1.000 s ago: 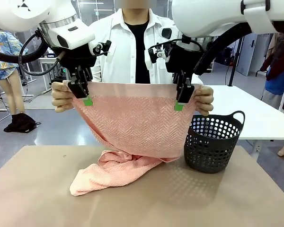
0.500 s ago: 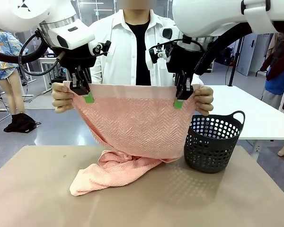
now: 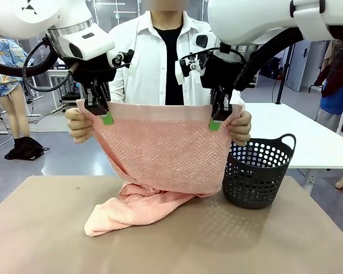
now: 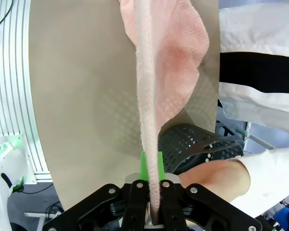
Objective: Fold the towel.
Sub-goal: Grab the top end of the 100 cm Hotel Towel extended by the human, then release the end of the 100 cm Hotel Towel you were holding and grab the top end of the folded side.
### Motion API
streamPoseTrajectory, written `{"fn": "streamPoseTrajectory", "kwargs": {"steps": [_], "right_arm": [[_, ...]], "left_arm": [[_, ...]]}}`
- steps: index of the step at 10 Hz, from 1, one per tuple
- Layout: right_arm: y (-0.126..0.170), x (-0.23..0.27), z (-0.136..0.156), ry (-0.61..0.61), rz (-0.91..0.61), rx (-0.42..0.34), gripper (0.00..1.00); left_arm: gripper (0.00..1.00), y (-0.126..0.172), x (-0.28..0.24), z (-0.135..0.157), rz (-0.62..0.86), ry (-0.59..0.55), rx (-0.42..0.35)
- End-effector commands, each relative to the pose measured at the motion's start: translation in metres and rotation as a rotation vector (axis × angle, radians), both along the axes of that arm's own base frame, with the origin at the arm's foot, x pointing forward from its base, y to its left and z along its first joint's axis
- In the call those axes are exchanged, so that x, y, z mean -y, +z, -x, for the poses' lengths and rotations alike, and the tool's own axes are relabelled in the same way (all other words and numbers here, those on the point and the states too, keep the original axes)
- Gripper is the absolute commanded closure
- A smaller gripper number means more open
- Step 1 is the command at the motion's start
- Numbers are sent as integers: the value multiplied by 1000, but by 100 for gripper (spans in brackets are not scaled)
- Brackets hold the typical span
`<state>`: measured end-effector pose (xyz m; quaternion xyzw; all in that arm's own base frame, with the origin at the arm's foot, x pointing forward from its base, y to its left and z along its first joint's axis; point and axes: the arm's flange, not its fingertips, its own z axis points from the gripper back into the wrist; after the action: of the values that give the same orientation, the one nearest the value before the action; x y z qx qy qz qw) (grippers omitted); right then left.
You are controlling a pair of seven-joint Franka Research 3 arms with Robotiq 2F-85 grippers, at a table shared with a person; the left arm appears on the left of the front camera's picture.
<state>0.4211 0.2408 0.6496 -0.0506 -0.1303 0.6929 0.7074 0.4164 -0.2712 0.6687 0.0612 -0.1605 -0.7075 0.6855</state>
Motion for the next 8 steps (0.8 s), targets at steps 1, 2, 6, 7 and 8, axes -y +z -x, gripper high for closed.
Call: {"fn": "streamPoseTrajectory", "kwargs": {"steps": [1,2,6,7,8], "right_arm": [[1,1,1,5,7,6,100],[1,1,1,5,7,6,100],[1,1,1,5,7,6,100],[1,1,1,5,7,6,100],[1,1,1,5,7,6,100]], "left_arm": [[100,1,-1,0,1,0,1],[100,1,-1,0,1,0,1],[100,1,-1,0,1,0,1],[100,1,-1,0,1,0,1],[100,1,-1,0,1,0,1]]}}
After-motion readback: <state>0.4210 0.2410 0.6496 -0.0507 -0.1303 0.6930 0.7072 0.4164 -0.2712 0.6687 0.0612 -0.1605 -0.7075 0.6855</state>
